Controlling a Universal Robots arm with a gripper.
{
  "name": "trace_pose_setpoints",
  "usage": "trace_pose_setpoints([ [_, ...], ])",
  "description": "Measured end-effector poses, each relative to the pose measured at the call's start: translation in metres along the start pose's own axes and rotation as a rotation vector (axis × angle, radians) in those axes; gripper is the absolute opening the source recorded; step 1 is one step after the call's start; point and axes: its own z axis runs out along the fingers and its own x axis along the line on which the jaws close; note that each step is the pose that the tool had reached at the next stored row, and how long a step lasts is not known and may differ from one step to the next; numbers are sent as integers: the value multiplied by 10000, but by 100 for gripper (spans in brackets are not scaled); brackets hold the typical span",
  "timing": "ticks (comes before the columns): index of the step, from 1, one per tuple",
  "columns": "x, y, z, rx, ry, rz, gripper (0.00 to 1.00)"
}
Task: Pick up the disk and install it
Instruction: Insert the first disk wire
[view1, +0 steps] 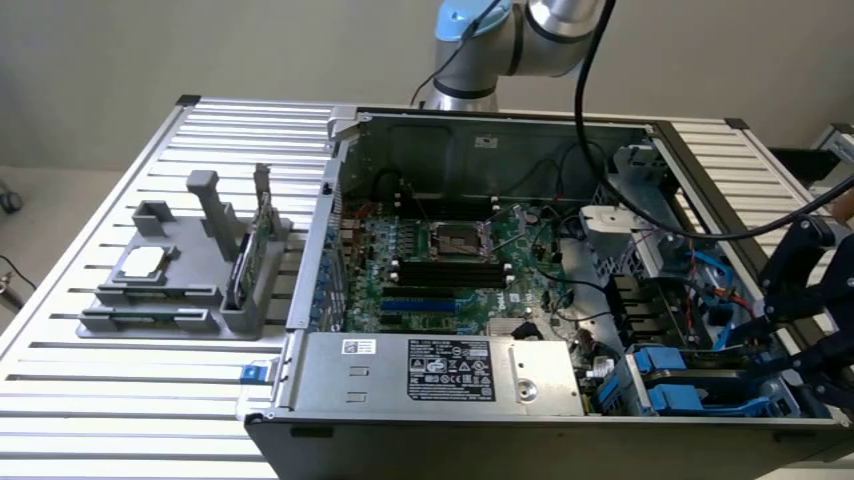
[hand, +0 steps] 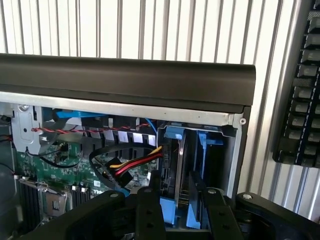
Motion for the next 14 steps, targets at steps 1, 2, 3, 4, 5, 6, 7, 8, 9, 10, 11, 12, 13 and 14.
trace_pose_setpoints([
  [1, -6, -1, 6, 0, 19, -7, 37],
  [2, -8, -2, 17, -2, 37, -15, 37],
  [3, -10, -6, 28, -5, 44, -22, 37],
  [4, -13, -10, 40, -14, 47, -32, 37],
  [5, -15, -14, 54, -26, 54, -45, 37],
  [6, -19, -17, 70, -40, 64, -58, 37],
  [7, -22, -16, 86, -54, 71, -77, 37],
  [8, -22, -15, 97, -63, 72, -88, 37],
  [9, -17, -14, 107, -68, 74, -94, 37],
  [10, -11, -13, 117, -70, 77, -99, 37],
  [11, -6, -12, 125, -71, 83, -105, 37],
  [12, 2, -11, 132, -72, 85, -110, 37],
  [13, 12, -11, 138, -71, 86, -115, 37],
  [14, 23, -9, 142, -70, 89, -121, 37],
])
